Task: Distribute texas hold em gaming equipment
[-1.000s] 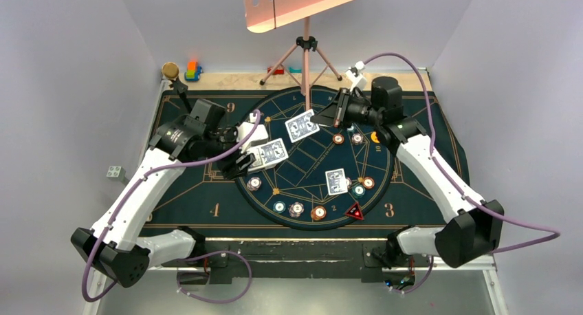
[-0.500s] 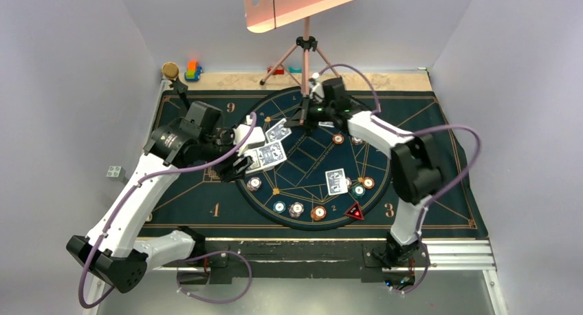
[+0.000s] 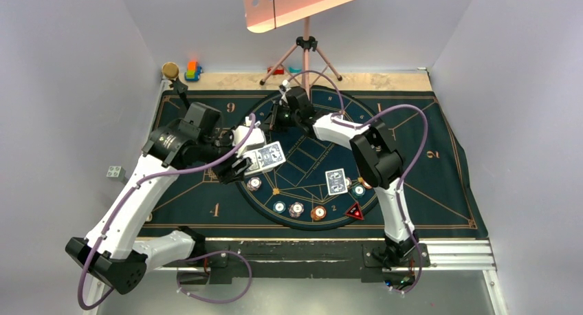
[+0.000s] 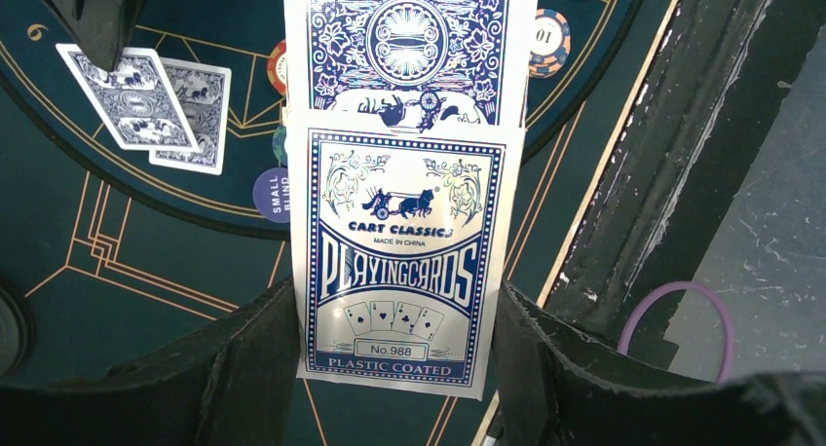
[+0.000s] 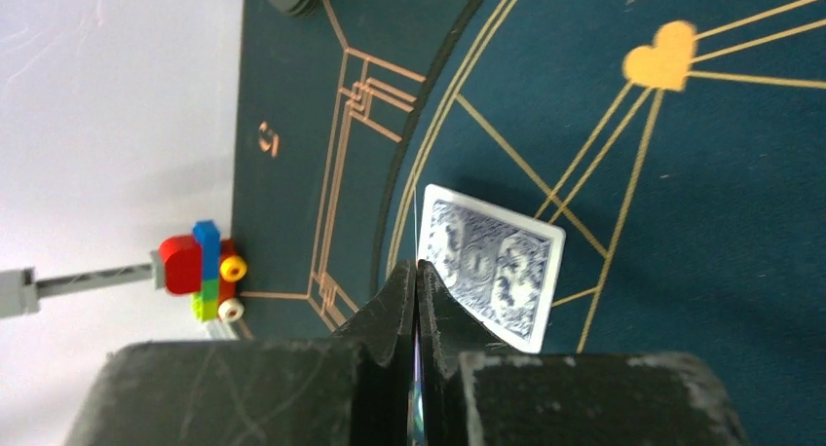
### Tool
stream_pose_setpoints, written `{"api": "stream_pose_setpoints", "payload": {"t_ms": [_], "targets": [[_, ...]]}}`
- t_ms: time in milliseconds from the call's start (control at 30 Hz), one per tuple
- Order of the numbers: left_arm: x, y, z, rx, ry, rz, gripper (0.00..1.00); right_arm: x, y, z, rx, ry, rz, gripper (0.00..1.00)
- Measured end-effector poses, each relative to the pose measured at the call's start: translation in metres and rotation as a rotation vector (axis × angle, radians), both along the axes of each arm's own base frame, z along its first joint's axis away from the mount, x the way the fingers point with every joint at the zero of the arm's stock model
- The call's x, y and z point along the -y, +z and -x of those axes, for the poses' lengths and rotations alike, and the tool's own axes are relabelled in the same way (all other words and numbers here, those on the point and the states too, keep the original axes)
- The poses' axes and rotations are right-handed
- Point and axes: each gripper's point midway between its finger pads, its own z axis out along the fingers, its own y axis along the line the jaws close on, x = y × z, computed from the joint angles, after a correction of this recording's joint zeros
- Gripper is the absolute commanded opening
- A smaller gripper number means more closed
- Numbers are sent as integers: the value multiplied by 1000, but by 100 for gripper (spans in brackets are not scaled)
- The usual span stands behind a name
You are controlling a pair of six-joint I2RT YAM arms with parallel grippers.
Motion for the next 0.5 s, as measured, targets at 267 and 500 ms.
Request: {"api": "stream_pose_setpoints", "payload": {"t_ms": [267, 500], "targets": [[-1, 2, 2, 5, 0, 2, 0, 3, -25, -17, 0, -80, 63, 46], [-1, 2, 3, 4, 0, 2, 0, 17, -37, -17, -3, -108, 153, 60]]}}
